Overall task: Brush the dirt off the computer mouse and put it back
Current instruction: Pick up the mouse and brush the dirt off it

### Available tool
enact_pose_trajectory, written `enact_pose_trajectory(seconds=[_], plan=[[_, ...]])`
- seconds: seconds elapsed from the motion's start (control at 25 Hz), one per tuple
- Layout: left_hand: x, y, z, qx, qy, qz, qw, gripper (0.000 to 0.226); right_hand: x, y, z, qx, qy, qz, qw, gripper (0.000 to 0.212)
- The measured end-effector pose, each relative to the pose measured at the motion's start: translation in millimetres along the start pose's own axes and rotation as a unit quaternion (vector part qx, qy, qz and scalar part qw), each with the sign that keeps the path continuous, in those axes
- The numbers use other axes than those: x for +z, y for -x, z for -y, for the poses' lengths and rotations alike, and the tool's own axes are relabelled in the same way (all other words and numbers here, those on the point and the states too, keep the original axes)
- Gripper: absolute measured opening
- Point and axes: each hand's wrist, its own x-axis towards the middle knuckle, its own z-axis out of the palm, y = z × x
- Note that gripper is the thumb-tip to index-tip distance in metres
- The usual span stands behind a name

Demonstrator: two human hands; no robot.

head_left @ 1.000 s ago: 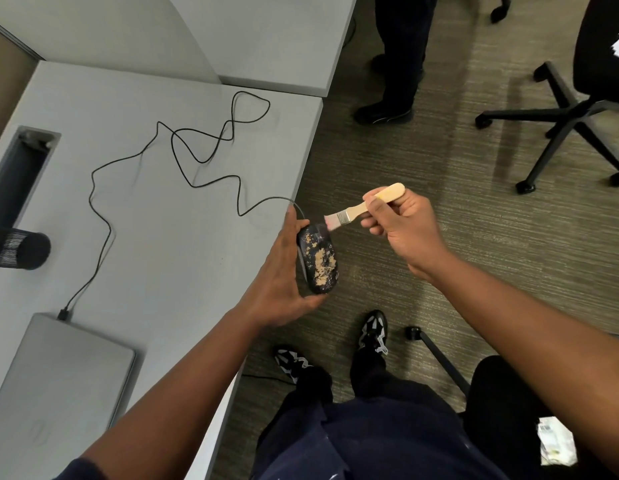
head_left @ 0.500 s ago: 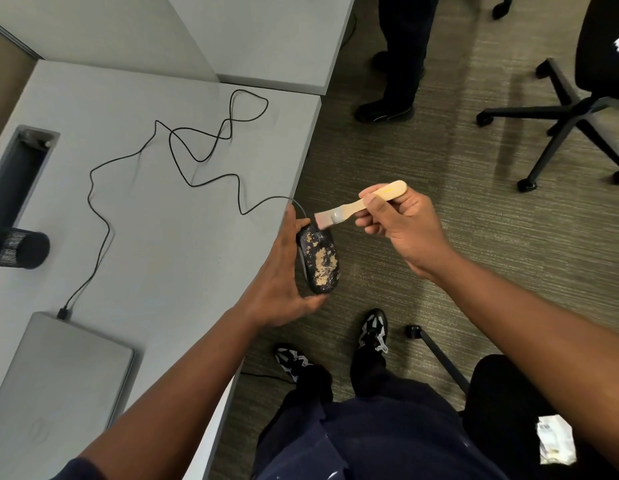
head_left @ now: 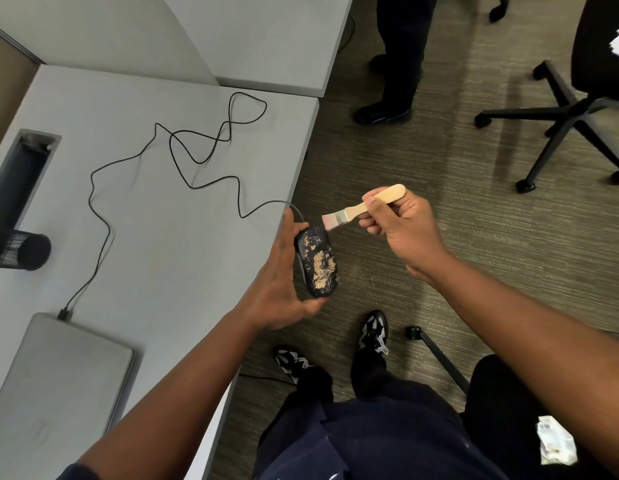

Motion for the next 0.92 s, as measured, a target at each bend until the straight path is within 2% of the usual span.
enact_pose_trajectory(seconds=[0.2, 0.44, 0.6, 0.92], plan=[[0.2, -1.1, -7.9, 0.004, 0.009, -0.007, 1.0, 0.157, 9.0, 6.2, 6.4, -0.001, -0.05, 0.041, 0.998, 0.009], [-0.4, -0.4, -12.6, 0.009, -0.006, -0.007, 1.0, 0.162, 17.2, 5.7, 11.3, 0.068, -0.067, 0.078, 0.992, 0.007], [-0.4, 0.8, -17.9, 0.004, -0.007, -0.018, 1.0, 0.159, 18.2, 2.2, 10.2, 0.091, -0.048, 0.041, 0.994, 0.007], [2.0, 5.3, -16.0, -0.019, 0.003, -0.022, 1.0, 0.158, 11.2, -4.3, 9.5, 0.036, 0.068, -0.014, 0.997, 0.008]])
